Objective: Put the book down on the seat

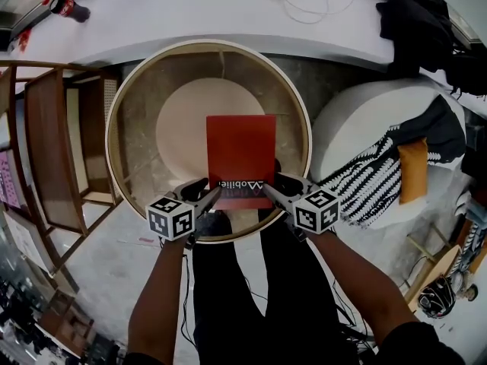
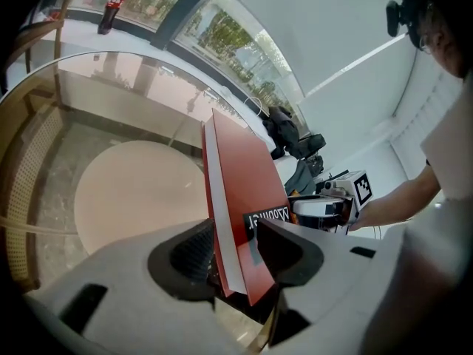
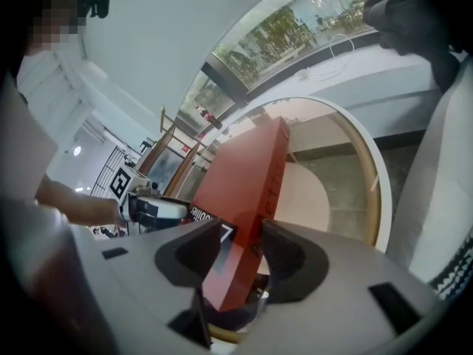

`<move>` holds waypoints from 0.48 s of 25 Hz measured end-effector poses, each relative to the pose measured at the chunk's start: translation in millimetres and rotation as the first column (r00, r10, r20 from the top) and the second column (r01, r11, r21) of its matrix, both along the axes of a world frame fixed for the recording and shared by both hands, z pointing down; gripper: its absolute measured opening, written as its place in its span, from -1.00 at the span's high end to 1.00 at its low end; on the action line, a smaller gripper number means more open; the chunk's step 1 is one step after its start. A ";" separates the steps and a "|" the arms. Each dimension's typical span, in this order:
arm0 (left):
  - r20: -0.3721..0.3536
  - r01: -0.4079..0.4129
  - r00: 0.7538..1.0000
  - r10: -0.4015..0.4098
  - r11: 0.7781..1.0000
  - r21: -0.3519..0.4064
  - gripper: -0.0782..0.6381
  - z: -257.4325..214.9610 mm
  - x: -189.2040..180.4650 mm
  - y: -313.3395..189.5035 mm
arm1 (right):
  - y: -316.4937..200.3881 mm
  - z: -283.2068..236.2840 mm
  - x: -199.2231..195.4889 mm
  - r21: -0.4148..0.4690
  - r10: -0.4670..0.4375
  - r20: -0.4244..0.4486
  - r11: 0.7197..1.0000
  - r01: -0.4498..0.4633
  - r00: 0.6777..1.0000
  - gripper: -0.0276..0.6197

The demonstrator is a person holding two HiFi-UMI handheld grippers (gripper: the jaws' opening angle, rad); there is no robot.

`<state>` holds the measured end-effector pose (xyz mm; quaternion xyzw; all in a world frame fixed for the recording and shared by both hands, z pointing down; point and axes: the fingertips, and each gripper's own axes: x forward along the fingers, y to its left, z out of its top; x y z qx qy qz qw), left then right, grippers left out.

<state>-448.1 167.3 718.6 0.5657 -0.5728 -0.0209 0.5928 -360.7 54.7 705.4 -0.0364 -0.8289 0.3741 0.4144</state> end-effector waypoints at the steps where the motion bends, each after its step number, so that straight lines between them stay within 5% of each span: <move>1: 0.000 -0.012 1.000 0.012 1.000 -0.002 0.31 0.6 2.0 -0.3 | 0.4 1.0 0.6 0.003 -0.002 -0.003 1.000 0.002 1.000 0.37; 12: 0.007 -0.025 1.000 0.025 1.000 -0.012 0.31 1.6 7.6 -1.8 | 2.6 5.8 4.1 0.000 0.012 -0.013 1.000 -0.012 1.000 0.40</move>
